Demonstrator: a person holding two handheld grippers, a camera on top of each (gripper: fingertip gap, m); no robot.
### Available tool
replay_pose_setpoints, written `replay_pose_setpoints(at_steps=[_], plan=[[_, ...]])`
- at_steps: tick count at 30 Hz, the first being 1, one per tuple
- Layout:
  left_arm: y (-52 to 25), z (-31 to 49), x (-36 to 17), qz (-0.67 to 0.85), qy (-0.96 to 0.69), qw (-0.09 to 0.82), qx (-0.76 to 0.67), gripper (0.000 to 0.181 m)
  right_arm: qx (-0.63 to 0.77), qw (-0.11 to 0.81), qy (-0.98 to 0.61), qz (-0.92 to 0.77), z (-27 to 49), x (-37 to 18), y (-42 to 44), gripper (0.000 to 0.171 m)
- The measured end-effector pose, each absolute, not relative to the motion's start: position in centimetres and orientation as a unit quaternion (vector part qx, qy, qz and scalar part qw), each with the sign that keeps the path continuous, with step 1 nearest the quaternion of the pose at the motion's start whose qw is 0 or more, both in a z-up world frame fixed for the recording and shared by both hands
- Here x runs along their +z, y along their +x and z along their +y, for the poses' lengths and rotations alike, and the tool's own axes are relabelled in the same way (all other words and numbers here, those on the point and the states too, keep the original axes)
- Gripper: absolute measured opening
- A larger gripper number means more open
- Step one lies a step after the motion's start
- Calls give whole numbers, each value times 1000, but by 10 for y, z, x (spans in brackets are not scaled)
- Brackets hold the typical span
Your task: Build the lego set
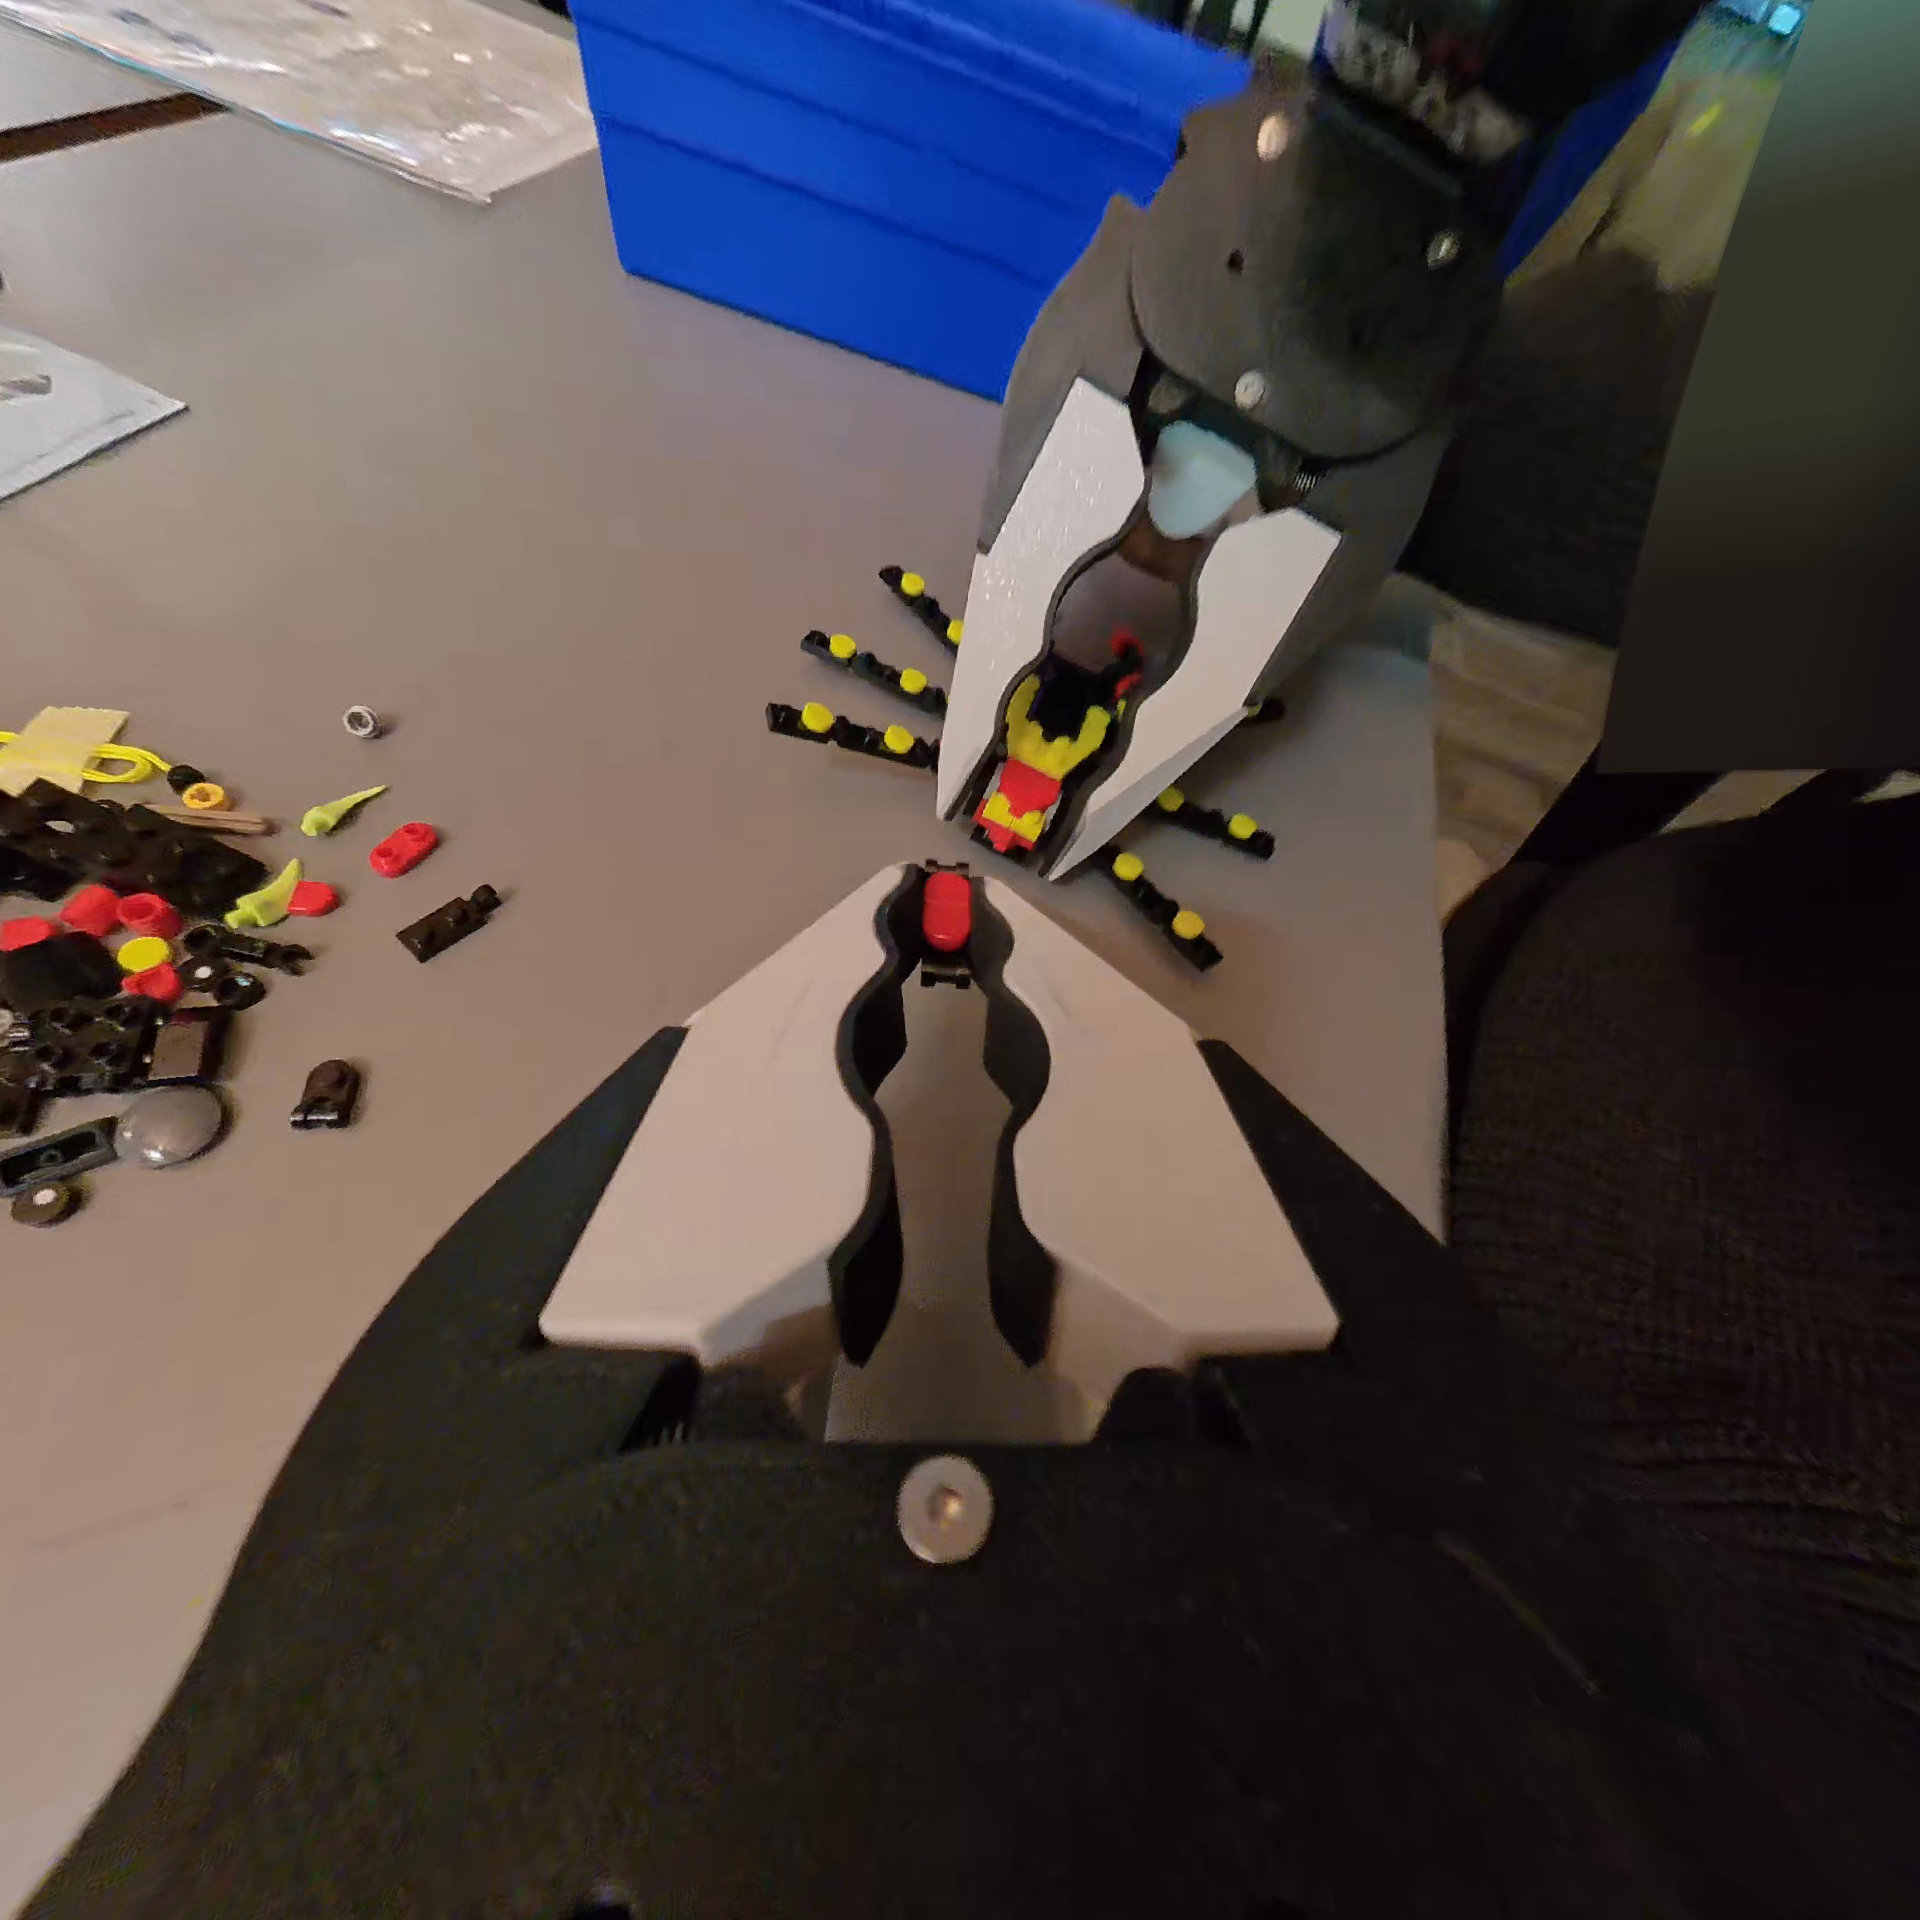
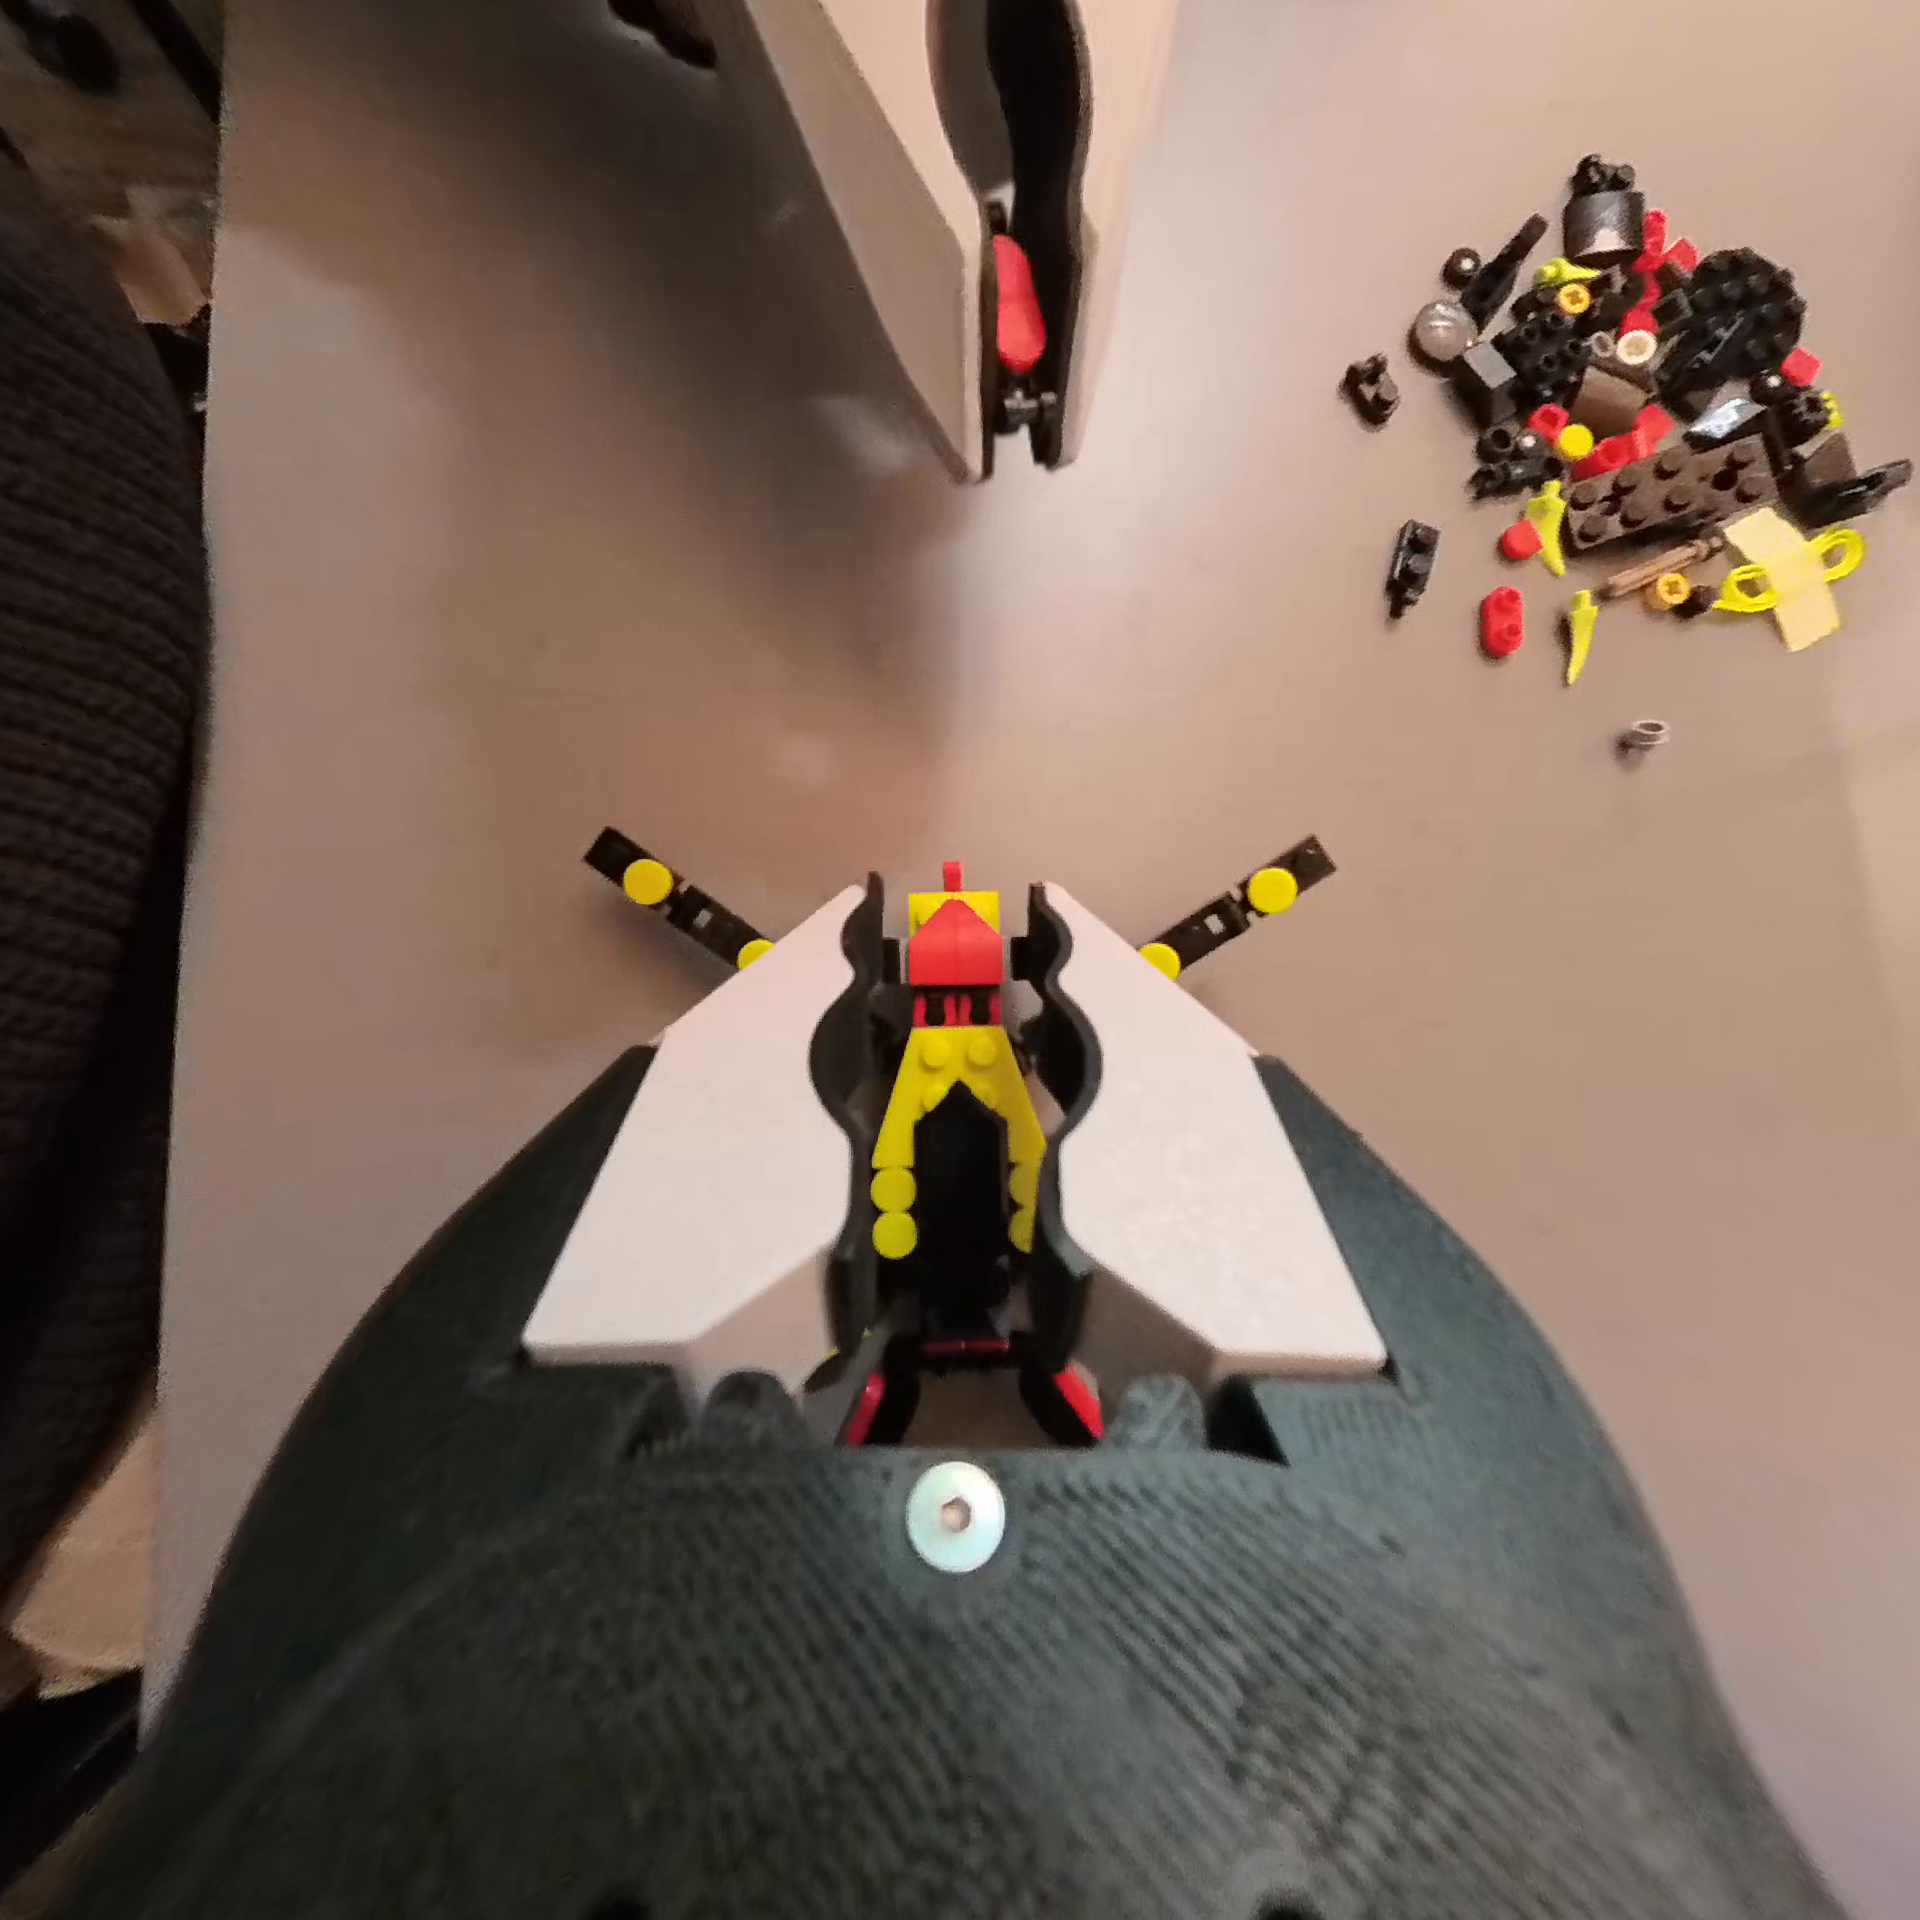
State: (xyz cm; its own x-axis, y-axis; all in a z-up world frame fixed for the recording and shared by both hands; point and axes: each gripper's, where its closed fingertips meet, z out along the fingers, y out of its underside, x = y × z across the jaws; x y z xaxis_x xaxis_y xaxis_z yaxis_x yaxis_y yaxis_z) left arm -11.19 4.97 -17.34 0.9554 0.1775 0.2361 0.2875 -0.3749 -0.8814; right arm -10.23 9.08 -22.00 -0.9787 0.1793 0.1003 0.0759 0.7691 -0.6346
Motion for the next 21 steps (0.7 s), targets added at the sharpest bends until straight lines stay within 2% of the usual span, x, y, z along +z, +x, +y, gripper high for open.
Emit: replay_pose_setpoints(at_steps=[5, 9, 14, 21], plan=[[-109, 50, -155, -181, -777, 586, -141, 6, 404, 93, -83, -906, 82, -194, -109, 43], [-101, 53, -138, -212, -716, 613, -257, 6, 535, 107, -90, -833, 68, -141, -109, 44], [-91, 61, -129, -244, -658, 610, -369, 6, 514, 273, 30, -813, 62, -120, -98, 28], [-77, 68, -121, -241, -624, 602, -436, 7, 485, 306, 72, -816, 51, -126, -87, 10]])
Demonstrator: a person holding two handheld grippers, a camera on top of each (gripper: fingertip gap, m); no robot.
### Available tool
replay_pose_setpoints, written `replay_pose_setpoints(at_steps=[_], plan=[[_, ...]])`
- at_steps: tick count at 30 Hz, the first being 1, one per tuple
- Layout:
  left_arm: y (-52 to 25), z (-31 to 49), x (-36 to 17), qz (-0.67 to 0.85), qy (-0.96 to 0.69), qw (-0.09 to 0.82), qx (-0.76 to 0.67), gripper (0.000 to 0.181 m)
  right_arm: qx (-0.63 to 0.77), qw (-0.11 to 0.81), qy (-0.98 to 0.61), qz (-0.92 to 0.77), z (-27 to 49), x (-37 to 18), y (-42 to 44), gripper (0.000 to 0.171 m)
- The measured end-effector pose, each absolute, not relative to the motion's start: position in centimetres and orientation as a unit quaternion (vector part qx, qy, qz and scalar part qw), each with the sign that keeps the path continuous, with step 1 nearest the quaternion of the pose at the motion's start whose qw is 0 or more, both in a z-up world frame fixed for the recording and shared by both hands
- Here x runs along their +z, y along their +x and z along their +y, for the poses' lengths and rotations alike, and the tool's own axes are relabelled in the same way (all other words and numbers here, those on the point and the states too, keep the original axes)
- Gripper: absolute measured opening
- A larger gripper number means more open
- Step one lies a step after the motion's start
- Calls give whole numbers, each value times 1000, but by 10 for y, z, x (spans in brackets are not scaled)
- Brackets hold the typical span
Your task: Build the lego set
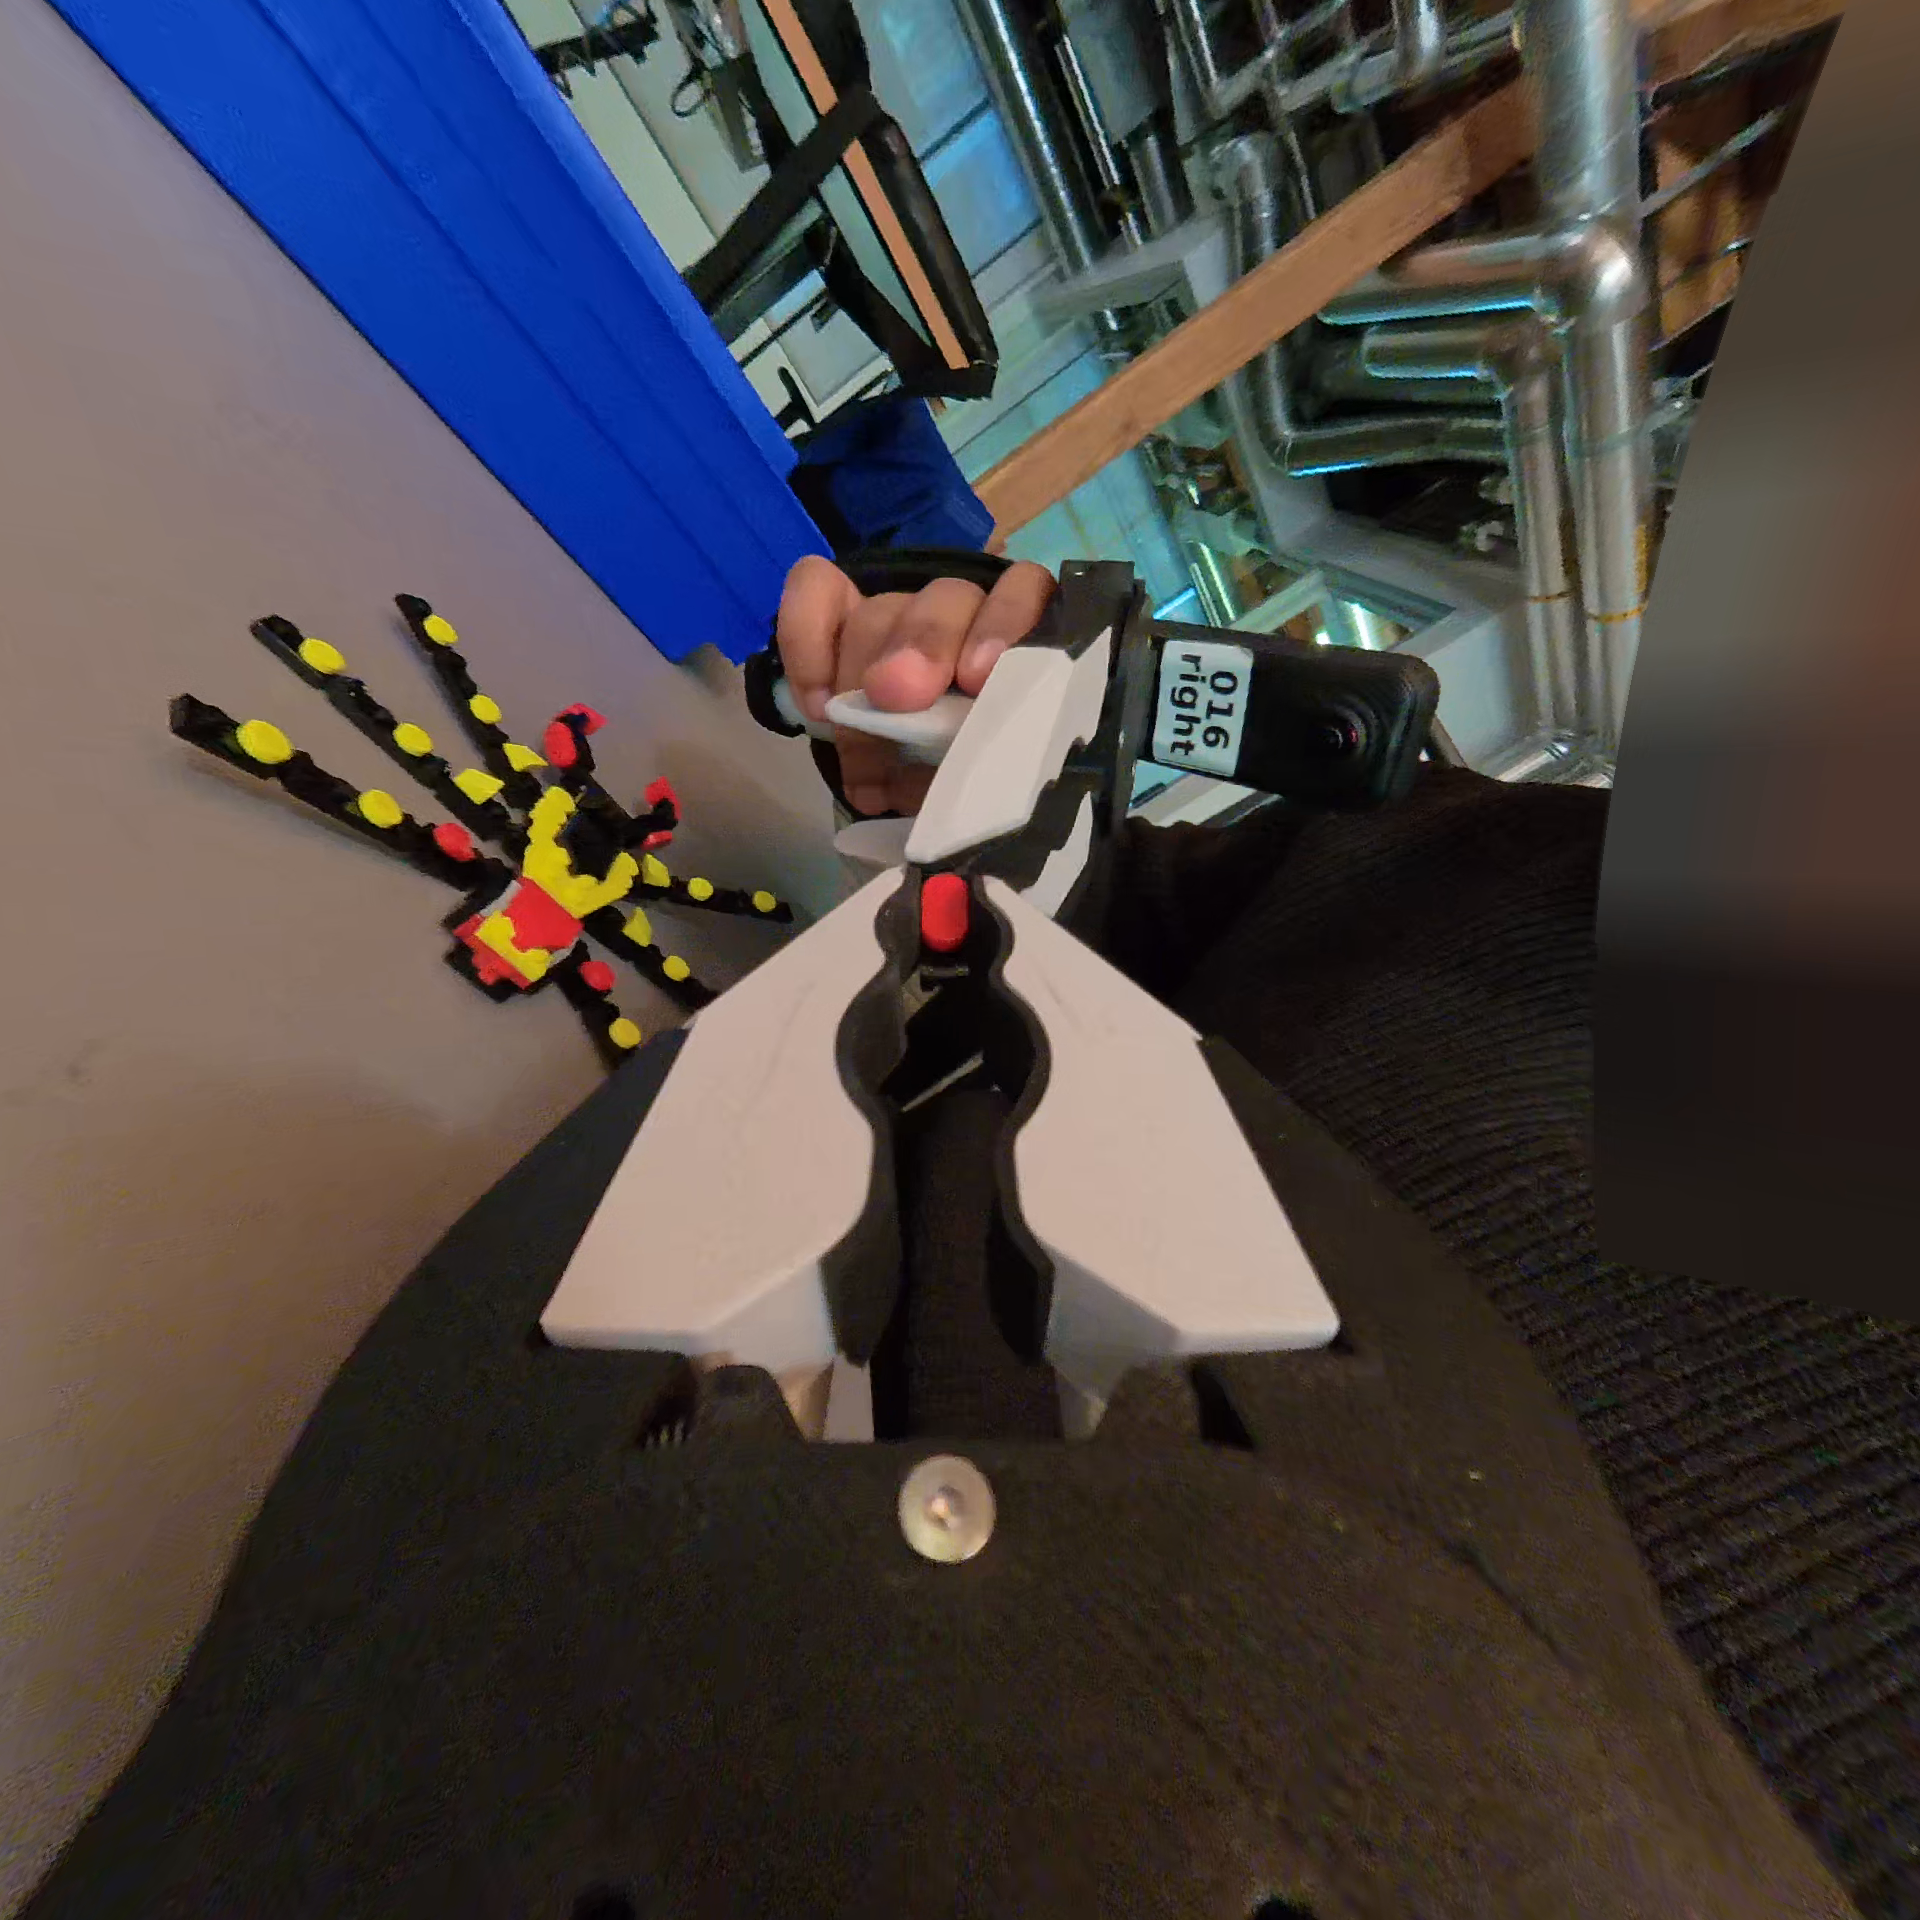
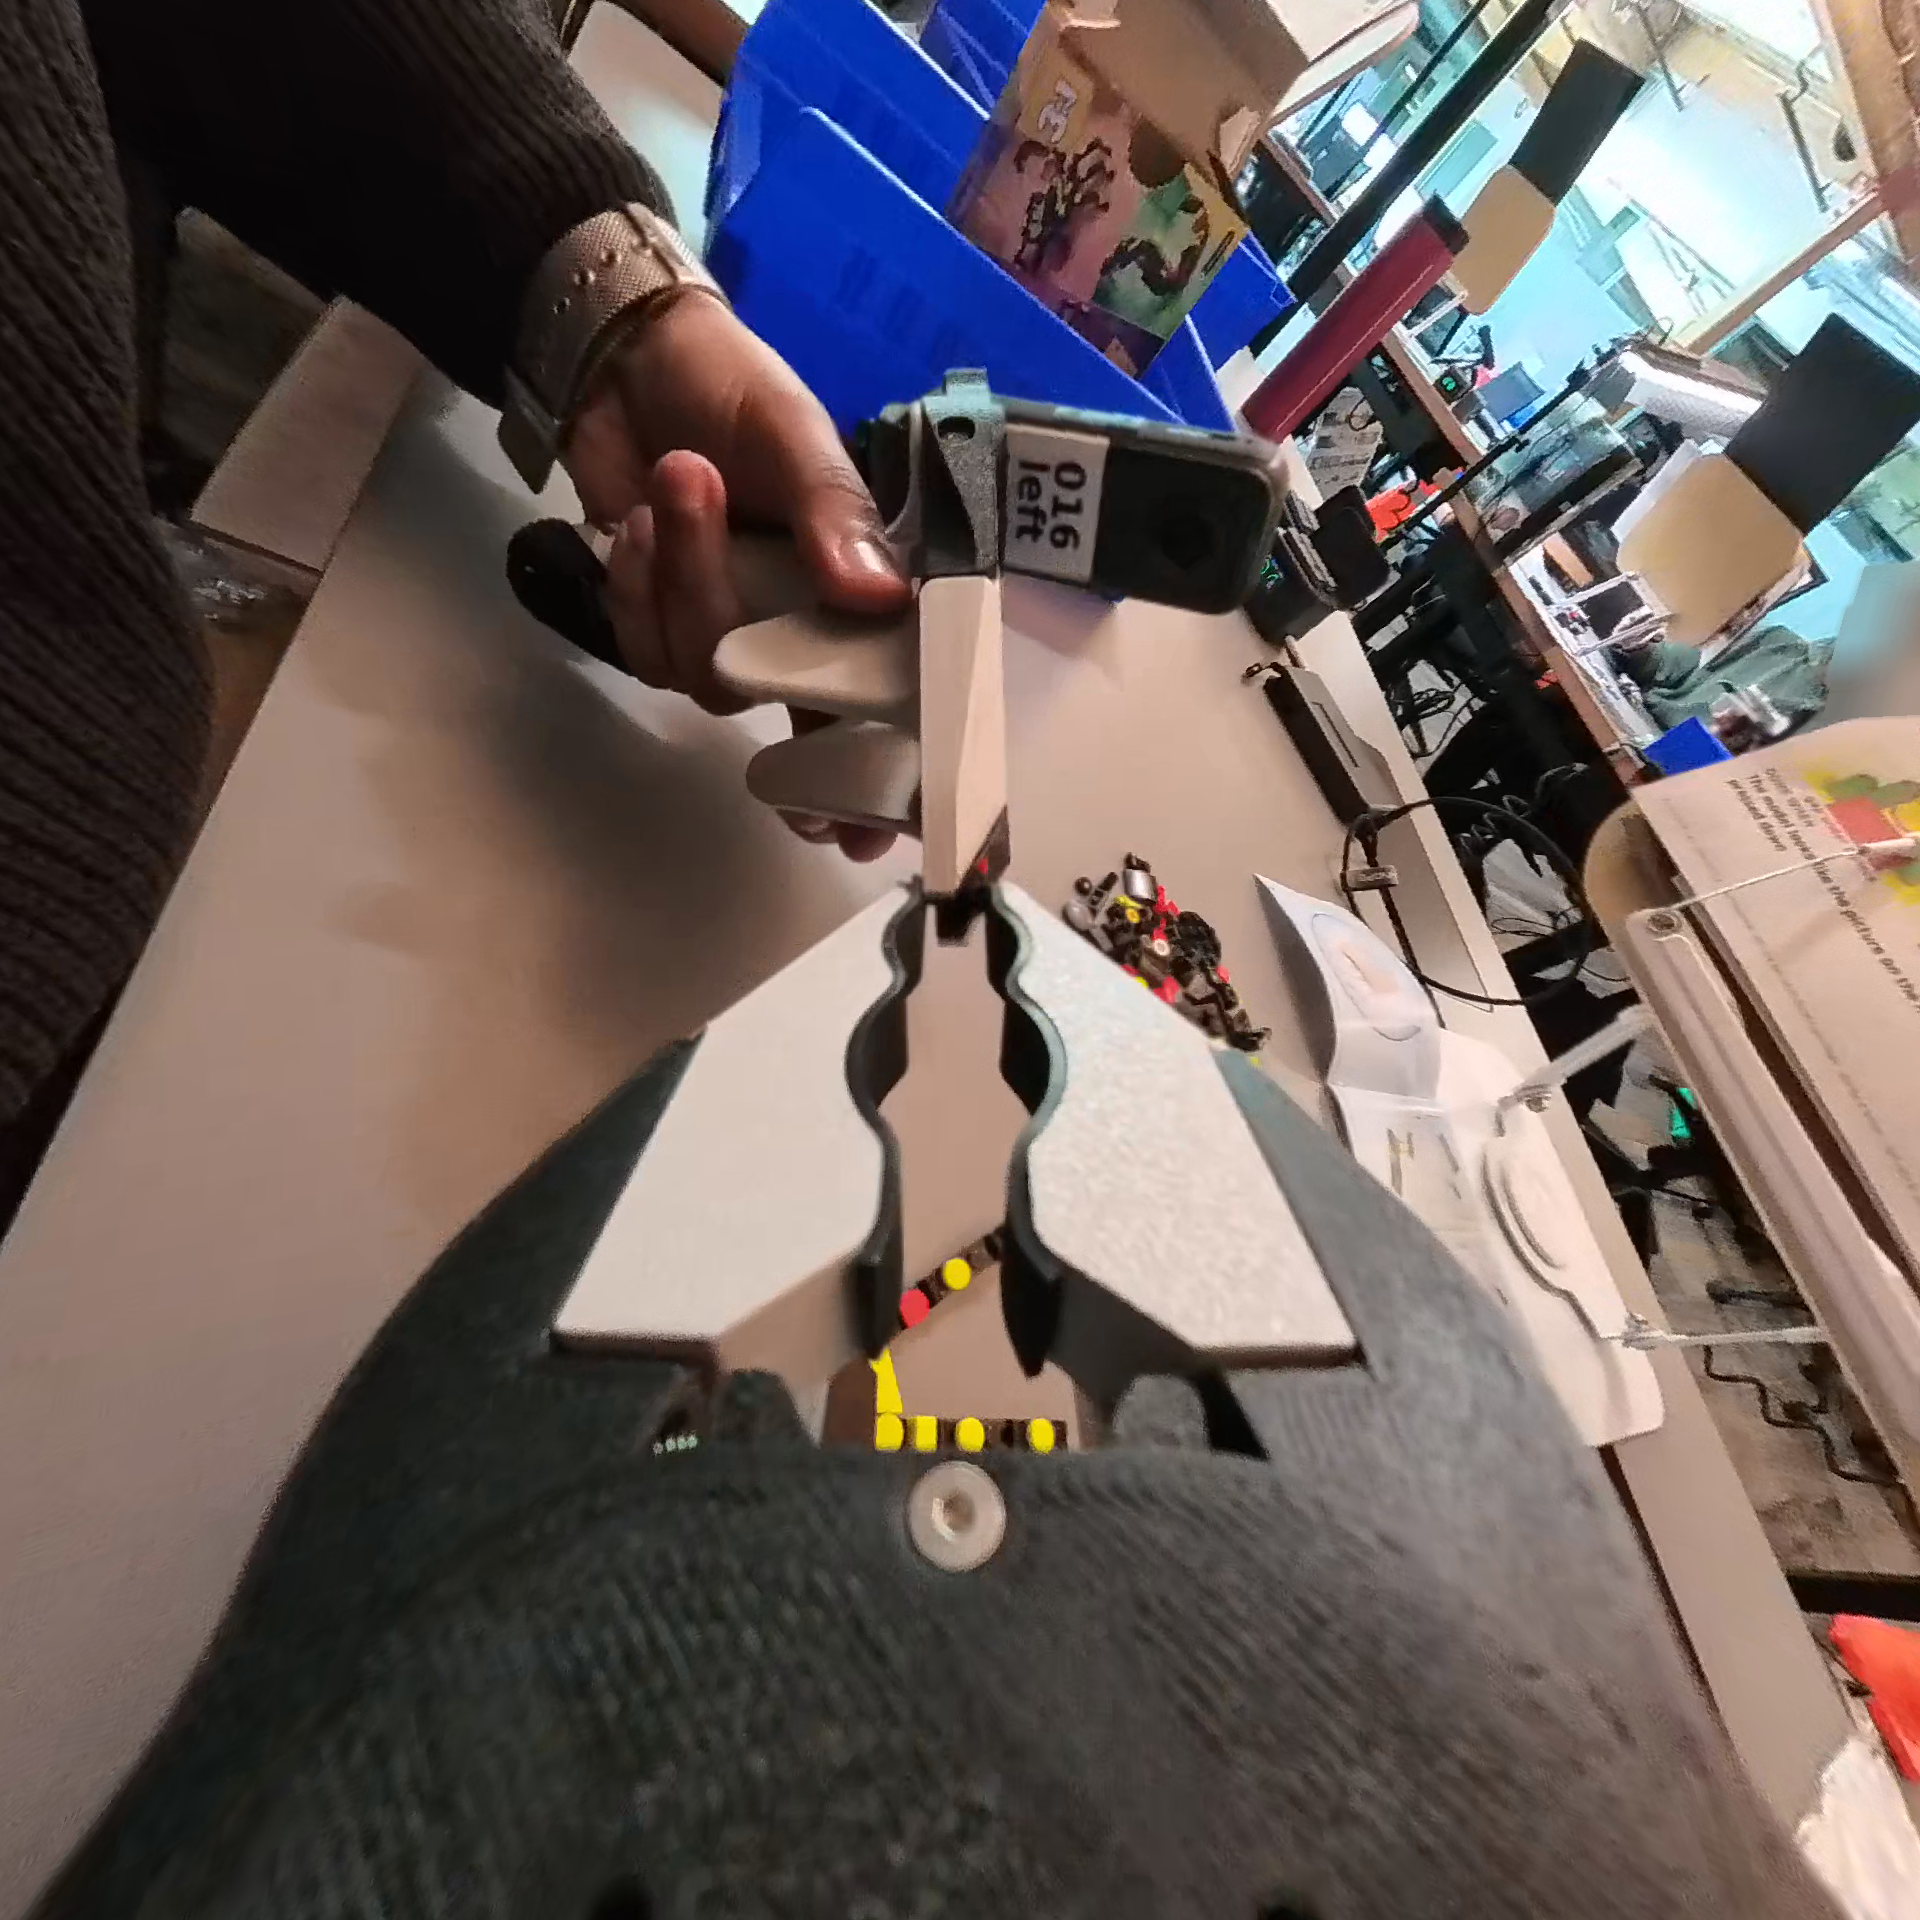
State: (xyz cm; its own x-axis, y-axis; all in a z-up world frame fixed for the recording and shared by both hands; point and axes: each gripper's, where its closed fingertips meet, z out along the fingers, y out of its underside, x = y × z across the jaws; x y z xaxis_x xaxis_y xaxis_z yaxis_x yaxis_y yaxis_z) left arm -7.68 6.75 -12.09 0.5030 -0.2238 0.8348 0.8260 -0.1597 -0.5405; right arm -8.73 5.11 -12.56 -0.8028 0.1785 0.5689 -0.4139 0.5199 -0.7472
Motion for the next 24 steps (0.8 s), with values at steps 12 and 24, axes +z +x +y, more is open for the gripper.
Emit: replay_pose_setpoints(at_steps=[12, 24], plan=[[-77, 61, -114, -232, -600, 600, -475, 17, 508, 276, 41, -815, 49, -124, -89, 8], [-81, 58, -111, -262, -544, 579, -548, 27, 494, 304, 60, -812, 48, -126, -90, 6]])
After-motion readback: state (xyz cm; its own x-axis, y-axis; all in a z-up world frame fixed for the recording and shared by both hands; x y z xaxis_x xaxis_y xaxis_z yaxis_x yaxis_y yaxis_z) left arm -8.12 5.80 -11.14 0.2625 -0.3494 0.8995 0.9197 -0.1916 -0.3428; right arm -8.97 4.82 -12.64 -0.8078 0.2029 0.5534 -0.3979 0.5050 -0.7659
